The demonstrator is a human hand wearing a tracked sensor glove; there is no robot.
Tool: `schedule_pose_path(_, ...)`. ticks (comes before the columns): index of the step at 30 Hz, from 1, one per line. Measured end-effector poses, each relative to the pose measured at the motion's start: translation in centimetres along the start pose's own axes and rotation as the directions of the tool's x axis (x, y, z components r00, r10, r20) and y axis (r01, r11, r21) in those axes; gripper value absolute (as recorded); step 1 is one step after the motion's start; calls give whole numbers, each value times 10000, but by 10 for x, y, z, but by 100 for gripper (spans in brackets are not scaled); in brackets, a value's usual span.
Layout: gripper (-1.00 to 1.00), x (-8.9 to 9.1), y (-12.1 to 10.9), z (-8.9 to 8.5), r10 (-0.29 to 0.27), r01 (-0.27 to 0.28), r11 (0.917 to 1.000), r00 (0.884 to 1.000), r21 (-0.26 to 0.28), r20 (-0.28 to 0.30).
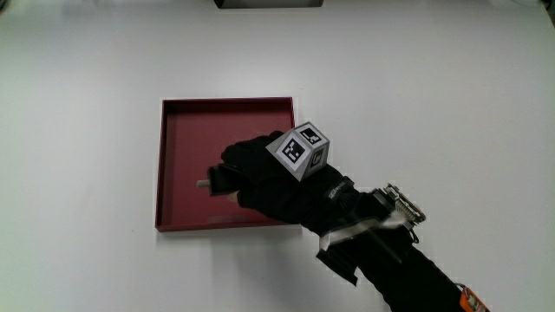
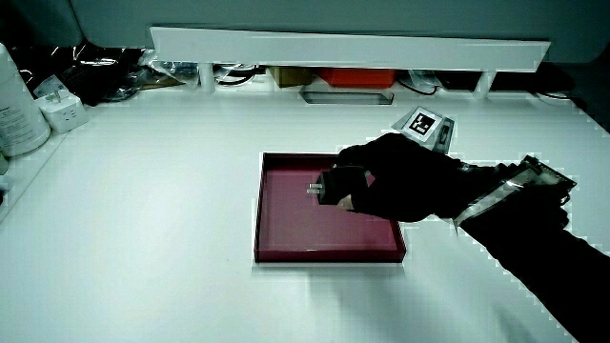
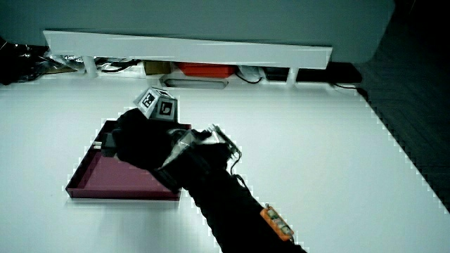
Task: Place charger into plate
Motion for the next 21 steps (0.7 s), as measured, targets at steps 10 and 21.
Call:
schedule_pose_path(10, 0, 30, 15, -34, -1100, 1063, 9901, 9933, -912, -366)
schedule_pose_path(21, 0, 43, 25, -62, -1748, 1696, 9729, 9844, -1569, -194)
